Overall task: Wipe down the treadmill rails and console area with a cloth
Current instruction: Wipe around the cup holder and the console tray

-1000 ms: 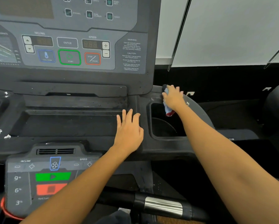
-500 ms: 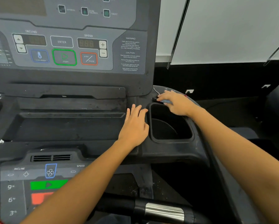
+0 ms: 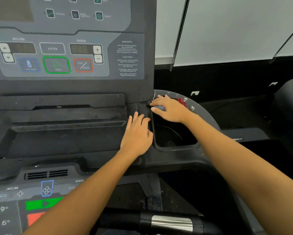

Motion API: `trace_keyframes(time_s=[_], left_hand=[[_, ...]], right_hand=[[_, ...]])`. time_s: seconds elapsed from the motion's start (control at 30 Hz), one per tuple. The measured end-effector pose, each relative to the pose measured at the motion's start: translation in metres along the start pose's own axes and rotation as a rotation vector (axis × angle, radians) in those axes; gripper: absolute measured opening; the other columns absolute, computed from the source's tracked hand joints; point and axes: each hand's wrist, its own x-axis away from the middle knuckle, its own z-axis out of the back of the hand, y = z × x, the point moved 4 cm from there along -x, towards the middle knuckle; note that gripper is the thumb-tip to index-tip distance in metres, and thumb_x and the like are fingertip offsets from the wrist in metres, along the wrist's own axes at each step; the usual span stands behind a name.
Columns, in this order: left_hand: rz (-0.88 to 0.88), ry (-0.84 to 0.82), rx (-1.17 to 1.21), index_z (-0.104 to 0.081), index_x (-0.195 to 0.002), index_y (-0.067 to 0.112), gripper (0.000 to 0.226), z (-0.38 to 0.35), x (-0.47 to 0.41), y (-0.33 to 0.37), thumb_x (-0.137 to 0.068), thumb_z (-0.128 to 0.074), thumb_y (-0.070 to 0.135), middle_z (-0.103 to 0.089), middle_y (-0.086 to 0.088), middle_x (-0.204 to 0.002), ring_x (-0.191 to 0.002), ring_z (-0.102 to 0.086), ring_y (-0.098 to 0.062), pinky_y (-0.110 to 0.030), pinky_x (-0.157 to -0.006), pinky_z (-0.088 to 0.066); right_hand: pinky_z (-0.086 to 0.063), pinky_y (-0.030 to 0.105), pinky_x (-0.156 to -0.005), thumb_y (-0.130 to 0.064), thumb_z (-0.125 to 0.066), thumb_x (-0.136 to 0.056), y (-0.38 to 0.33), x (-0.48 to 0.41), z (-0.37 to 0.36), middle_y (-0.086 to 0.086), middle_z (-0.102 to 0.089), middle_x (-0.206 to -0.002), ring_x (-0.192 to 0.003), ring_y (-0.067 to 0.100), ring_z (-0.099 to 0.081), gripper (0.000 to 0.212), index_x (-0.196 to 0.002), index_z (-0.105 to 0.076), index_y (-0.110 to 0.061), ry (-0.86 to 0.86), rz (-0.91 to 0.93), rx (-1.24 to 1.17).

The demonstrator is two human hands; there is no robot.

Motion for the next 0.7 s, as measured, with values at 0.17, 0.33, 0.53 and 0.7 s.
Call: trace_keyframes(time_s=[0.17,0.33,0.53,0.7], left_hand=[[-0.001,0.017,0.000,-0.035,-0.139,0.011,0.046,0.001,0.001,0.001,-0.094,-0.037,0.020,-0.028,-0.008,-0.151,-0.145,-0.006,-0.024,-0.035,-0.117,0.001],[-0.008,0.013,-0.021,-0.034,-0.140,0.011,0.046,0.001,0.002,0.000,-0.095,-0.036,0.022,-0.027,-0.009,-0.151,-0.145,-0.006,-0.023,-0.035,-0.117,0.001],[-0.009,-0.002,-0.021,-0.034,-0.140,0.011,0.046,0.000,0.003,-0.001,-0.095,-0.035,0.022,-0.026,-0.008,-0.152,-0.145,-0.006,-0.023,-0.034,-0.118,0.002],[-0.005,-0.009,-0.028,-0.034,-0.140,0.010,0.046,0.000,0.004,-0.001,-0.096,-0.034,0.022,-0.025,-0.008,-0.152,-0.145,-0.005,-0.023,-0.035,-0.118,0.001]], right_hand=[[-0.001,0.029,-0.113,-0.027,-0.039,-0.100,0.032,0.026,0.007,0.002,-0.046,-0.143,-0.143,0.021,-0.021,0.036,-0.132,-0.053,-0.017,0.133,-0.053,0.070],[-0.003,0.036,-0.116,-0.028,-0.034,-0.101,0.035,0.013,0.009,0.004,-0.036,-0.150,-0.144,0.025,-0.015,0.038,-0.136,-0.047,-0.019,0.186,-0.090,0.037],[-0.013,0.049,-0.115,-0.034,-0.031,-0.101,0.045,0.009,0.022,0.001,-0.048,-0.141,-0.136,0.026,-0.035,0.038,-0.135,-0.047,-0.025,0.212,-0.228,-0.052],[-0.035,0.049,-0.106,-0.037,-0.039,-0.099,0.043,0.029,0.021,0.003,-0.057,-0.127,-0.118,0.021,-0.051,0.040,-0.135,-0.046,-0.022,0.274,-0.241,-0.065]])
